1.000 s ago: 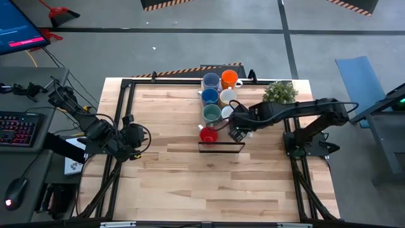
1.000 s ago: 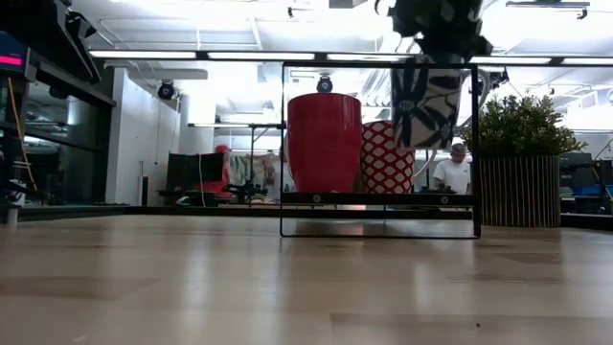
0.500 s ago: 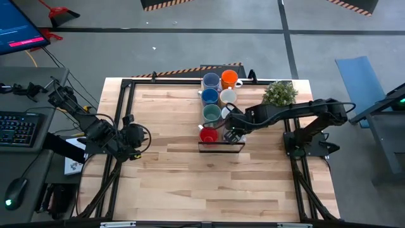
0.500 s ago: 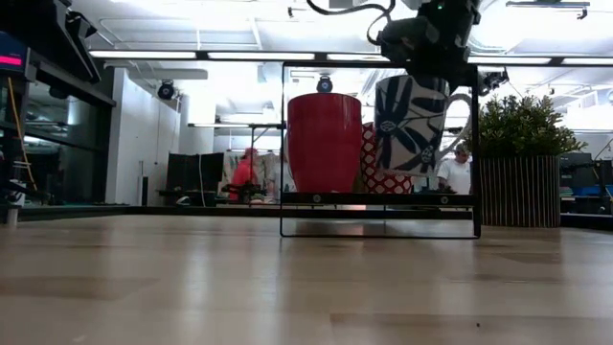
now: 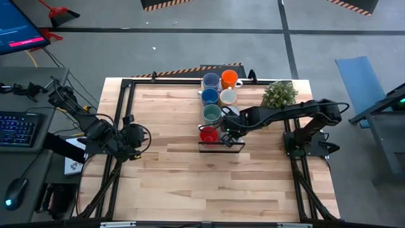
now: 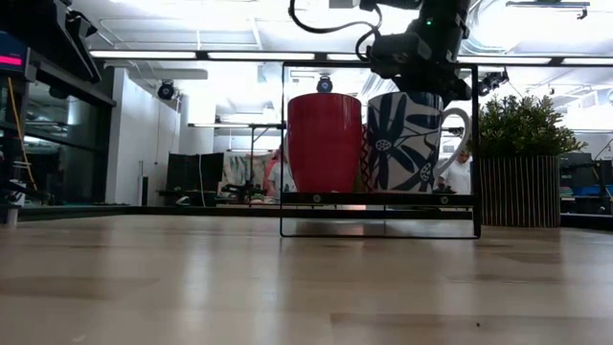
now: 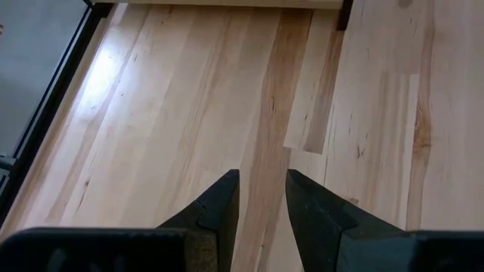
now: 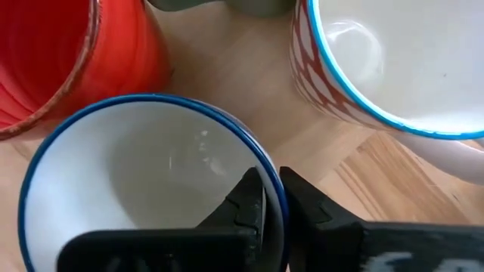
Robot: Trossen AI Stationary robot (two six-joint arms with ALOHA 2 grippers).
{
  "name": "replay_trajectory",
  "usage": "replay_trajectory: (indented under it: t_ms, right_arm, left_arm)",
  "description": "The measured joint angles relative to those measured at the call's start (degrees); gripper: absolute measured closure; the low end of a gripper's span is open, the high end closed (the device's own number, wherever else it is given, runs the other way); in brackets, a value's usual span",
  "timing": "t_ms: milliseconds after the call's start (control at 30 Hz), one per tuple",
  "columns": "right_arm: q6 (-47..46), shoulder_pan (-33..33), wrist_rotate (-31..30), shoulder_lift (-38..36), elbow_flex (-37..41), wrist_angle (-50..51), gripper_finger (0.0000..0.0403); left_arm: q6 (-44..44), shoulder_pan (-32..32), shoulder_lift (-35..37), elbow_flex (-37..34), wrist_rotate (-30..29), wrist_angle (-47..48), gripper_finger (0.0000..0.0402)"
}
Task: Place coffee mugs
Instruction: Put the blue patterned mug on the shelf next to the red patterned mug, then return to Home Position
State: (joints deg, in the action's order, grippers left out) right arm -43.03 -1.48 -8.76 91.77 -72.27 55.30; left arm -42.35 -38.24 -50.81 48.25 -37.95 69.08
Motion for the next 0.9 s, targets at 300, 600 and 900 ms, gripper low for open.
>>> replay_trajectory:
  t_ms: [300, 600, 900]
  right_arm:
    - [-1.72, 0.00, -1.63, -0.21, 0.02, 0.07, 0.0353]
    - [-3.42, -0.06, -1.71, -2.56, 0.00, 0.58, 0.0329]
    - [-3.49, -0.15, -0.55, -10.63, -0.01, 0.41, 0.0329]
  left_arm:
    - [0.04, -0.02, 0.00, 0.00, 0.02, 0.00, 0.0303]
    - [0.22, 0.00, 0.00, 0.00, 0.08, 0.02, 0.0303]
    - [0.90, -0.02, -0.01, 0.00, 0.23, 0.23, 0.0303]
